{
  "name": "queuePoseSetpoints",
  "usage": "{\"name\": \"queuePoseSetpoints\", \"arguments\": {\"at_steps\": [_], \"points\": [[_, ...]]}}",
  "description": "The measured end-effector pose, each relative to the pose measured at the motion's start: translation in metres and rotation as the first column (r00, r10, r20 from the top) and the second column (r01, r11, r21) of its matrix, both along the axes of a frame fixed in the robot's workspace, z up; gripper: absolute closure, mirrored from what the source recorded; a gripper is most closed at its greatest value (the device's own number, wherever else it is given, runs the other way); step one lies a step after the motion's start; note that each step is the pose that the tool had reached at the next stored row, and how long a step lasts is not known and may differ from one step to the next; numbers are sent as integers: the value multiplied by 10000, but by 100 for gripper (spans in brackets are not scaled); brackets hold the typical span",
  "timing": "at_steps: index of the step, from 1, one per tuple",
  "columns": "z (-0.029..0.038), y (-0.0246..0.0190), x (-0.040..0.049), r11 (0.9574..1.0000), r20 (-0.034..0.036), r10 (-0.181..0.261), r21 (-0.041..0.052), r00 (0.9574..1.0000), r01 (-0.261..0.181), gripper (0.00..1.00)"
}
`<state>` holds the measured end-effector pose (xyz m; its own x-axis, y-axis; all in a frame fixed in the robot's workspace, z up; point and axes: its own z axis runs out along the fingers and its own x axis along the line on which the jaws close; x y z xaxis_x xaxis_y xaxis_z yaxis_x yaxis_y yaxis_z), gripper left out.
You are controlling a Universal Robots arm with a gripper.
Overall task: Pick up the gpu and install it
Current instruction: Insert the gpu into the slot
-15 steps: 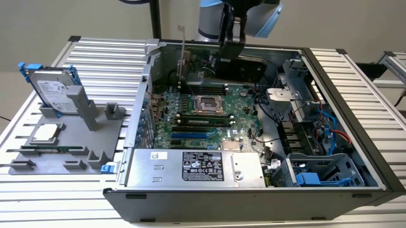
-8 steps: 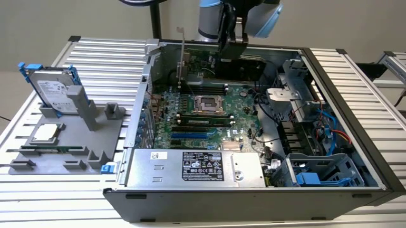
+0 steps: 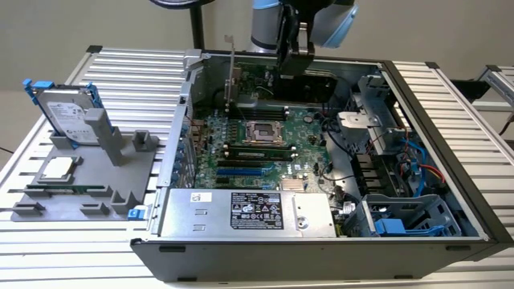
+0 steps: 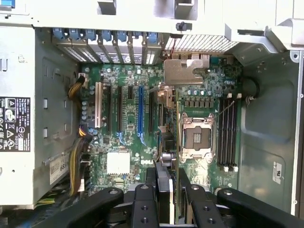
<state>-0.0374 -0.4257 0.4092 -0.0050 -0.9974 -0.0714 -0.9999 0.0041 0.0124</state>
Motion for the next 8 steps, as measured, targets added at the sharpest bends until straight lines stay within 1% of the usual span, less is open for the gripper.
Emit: {"name": "queuePoseSetpoints", "arguments": {"at_steps": [2, 3, 4, 5, 8], "points": [[-11, 0, -1, 10000, 217, -2, 1, 9998, 2, 100], [-24, 0, -3, 10000, 417, -2, 2, 9991, 2, 100], [-35, 0, -4, 10000, 492, -1, 3, 9988, 1, 100], [-45, 1, -9, 10000, 529, -2, 2, 9986, 2, 100], [-73, 4, -34, 10000, 553, -2, 2, 9985, 2, 100]]}}
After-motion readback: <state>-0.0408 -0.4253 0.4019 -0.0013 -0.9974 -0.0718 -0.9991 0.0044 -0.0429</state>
